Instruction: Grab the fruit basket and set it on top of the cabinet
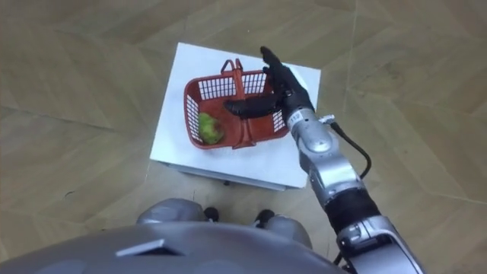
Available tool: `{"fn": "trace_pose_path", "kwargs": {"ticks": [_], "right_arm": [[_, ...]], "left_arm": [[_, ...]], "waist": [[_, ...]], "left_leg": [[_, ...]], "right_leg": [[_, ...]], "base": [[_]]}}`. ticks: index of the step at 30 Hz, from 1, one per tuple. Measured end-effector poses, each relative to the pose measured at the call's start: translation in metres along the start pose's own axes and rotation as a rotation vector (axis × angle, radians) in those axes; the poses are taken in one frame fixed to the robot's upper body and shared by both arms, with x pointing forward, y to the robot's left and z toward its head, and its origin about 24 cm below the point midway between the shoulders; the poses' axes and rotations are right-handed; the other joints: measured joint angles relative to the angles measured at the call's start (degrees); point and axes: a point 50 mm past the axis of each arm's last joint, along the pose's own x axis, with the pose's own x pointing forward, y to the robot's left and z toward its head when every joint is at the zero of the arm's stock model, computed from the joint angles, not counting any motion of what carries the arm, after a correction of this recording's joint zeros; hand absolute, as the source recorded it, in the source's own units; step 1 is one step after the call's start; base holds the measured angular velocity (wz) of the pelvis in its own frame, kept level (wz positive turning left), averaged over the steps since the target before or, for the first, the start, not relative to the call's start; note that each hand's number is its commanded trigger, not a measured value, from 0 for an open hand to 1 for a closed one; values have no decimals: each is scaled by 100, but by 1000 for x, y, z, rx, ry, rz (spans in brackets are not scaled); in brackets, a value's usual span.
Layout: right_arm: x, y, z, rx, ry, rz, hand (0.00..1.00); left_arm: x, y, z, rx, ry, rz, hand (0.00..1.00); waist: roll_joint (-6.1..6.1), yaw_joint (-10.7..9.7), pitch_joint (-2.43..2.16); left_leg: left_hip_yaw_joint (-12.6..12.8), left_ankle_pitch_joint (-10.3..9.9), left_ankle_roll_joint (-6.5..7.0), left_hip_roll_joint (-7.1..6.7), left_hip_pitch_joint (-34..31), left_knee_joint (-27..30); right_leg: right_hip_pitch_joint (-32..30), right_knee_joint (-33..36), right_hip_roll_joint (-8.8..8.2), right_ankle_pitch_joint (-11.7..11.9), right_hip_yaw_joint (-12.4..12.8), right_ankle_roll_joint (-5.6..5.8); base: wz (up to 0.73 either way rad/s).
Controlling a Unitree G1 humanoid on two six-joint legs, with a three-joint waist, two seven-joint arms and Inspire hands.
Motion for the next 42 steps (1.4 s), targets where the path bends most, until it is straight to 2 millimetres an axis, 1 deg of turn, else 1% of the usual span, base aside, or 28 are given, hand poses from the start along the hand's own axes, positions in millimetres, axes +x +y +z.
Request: {"fn": "trace_pose_path", "kwargs": {"ticks": [3,6,7,9,11,13,15,17,18,19,22,24,25,26,28,29,31,32,34,38,41,42], "right_arm": [[-3,-9,4,16,-23,-63,0],[-6,-18,7,25,-42,-127,0],[-8,-20,9,27,-54,-145,0],[-12,-26,12,43,-77,-184,0],[-15,-32,15,54,-99,-229,0],[-18,-38,14,59,-99,-272,0],[-20,-46,13,46,-98,-321,0],[-23,-52,11,53,-98,-366,0],[-28,-56,6,55,-91,-402,0],[-34,-61,-2,48,-69,-438,0],[-44,-70,-18,40,-8,-507,0],[-50,-77,-38,29,74,-571,0],[-55,-81,-56,1,148,-588,0],[-58,-82,-66,-14,193,-592,0],[-78,-81,-112,-40,409,-596,0],[-85,-81,-123,-49,469,-595,0],[-116,-78,-162,-38,696,-587,0],[-124,-77,-169,-27,739,-587,0],[-149,-69,-190,21,876,-568,0],[-170,-59,-206,99,1005,-516,0],[-185,-52,-216,71,1126,-440,0],[-186,-51,-216,59,1151,-415,0]], "left_arm": [[0,0,-3,-3,11,4,0],[0,1,-4,-8,12,18,0],[-1,1,-3,-8,10,28,0],[-1,0,-3,-14,9,33,0],[-1,0,-5,-25,15,35,0],[-1,0,-4,-33,14,37,0],[-1,-1,-5,-41,18,37,0],[-2,0,-7,-48,24,44,0],[-2,1,-9,-56,29,51,0],[-2,2,-10,-60,33,55,0],[-2,6,-13,-90,44,69,0],[-1,10,-14,-118,50,93,0],[-1,12,-14,-125,51,107,0],[-1,13,-14,-124,50,112,0],[-1,14,-14,-119,43,129,0],[-1,14,-13,-119,41,131,0],[-1,14,-14,-103,38,138,0],[-1,13,-15,-101,40,138,0],[-2,13,-16,-95,44,143,0],[-2,14,-18,-92,70,144,0],[-2,16,-22,-93,96,142,0],[-2,16,-22,-85,98,140,0]], "waist": [[-22,-125,-15],[-23,-164,-18],[-30,-253,-21],[-12,-282,-14],[-8,-321,-18],[-14,-339,-24],[-17,-435,-28],[-24,-454,-35],[-31,-469,-40],[-12,-494,-31],[-30,-552,-52],[-7,-617,-40],[-6,-664,-43],[-7,-684,-55],[0,-721,-64],[2,-726,-67],[31,-714,-77],[41,-724,-78],[66,-724,-82],[82,-725,-76],[90,-712,-74],[96,-679,-70]], "left_leg": [[28,4,-7,15,37,-16],[87,4,-7,20,114,-75],[128,5,-8,23,151,-107],[213,5,-9,29,173,-123],[236,6,-9,34,236,-198],[309,6,-9,42,303,-234],[347,6,-9,51,369,-281],[389,5,-9,60,391,-282],[394,5,-9,67,411,-282],[397,5,-9,73,450,-283],[396,4,-11,83,478,-284],[403,2,-15,90,512,-289],[376,0,-18,92,584,-324],[369,-3,-23,95,623,-352],[361,-12,-37,103,768,-470],[360,-12,-37,104,782,-473],[365,-12,-36,103,801,-470],[363,-12,-36,103,801,-470],[367,-12,-37,108,806,-478],[368,-12,-37,108,850,-500],[325,-12,-37,102,932,-507],[323,-13,-37,99,934,-507]], "right_leg": [[38,-53,23,0,33,0],[103,-155,47,-1,183,1],[111,-185,56,-2,243,3],[125,-186,61,-4,298,7],[144,-190,60,-10,304,17],[175,-190,63,-19,331,31],[201,-192,85,-21,423,34],[201,-191,98,-21,476,34],[222,-189,103,-21,472,34],[268,-189,105,-21,469,33],[302,-187,111,-23,457,33],[331,-196,120,-23,465,32],[402,-217,125,-23,458,32],[438,-223,130,-23,454,32],[573,-279,145,-23,445,32],[587,-279,146,-23,446,32],[606,-279,149,-22,455,32],[606,-278,150,-22,452,32],[604,-278,153,-23,459,32],[630,-275,156,-24,453,29],[720,-259,152,-40,420,25],[721,-259,152,-41,420,26]], "base": [[-3],[-12],[-11],[-14],[-12],[-11],[-12],[-10],[0],[4],[5],[0],[0],[9],[2],[0],[0],[-3],[0],[0],[7],[5]]}}
